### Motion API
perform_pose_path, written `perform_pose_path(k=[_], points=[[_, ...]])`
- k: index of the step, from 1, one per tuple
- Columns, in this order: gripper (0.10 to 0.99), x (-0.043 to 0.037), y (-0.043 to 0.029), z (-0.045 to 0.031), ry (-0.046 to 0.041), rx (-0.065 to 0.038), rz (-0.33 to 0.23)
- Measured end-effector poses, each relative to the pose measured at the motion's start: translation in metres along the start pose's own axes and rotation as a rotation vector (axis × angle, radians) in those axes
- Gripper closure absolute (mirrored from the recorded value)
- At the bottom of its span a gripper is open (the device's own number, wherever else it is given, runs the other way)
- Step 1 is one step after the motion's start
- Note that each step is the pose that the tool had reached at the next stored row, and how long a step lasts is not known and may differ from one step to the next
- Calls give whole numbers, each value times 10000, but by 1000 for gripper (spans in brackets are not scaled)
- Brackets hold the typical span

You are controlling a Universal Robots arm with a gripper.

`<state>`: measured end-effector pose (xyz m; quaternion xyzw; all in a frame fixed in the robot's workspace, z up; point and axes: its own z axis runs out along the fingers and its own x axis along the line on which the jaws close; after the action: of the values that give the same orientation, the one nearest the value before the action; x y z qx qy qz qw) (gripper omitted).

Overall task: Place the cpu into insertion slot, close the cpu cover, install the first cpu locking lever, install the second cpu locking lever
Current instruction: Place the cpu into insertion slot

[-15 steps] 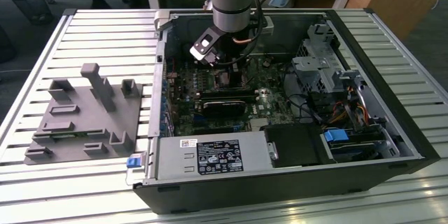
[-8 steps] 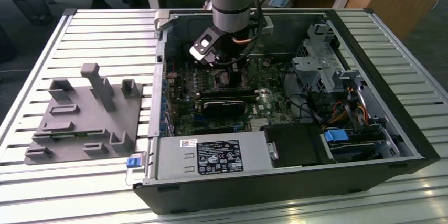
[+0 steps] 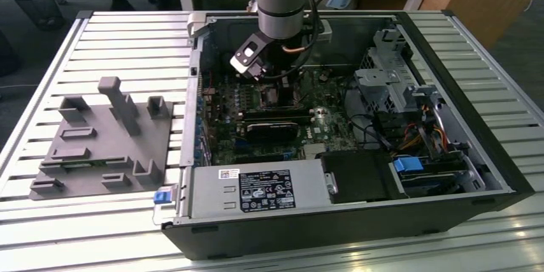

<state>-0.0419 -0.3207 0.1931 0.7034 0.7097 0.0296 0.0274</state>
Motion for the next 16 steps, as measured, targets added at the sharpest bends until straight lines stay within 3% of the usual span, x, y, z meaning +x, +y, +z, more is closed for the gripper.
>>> perform_pose_path(k=[9, 10, 16], points=[[541, 1, 1, 1, 3, -2, 0], [475, 1, 0, 1, 1, -1, 0], [475, 22, 0, 2, 1, -1, 0]])
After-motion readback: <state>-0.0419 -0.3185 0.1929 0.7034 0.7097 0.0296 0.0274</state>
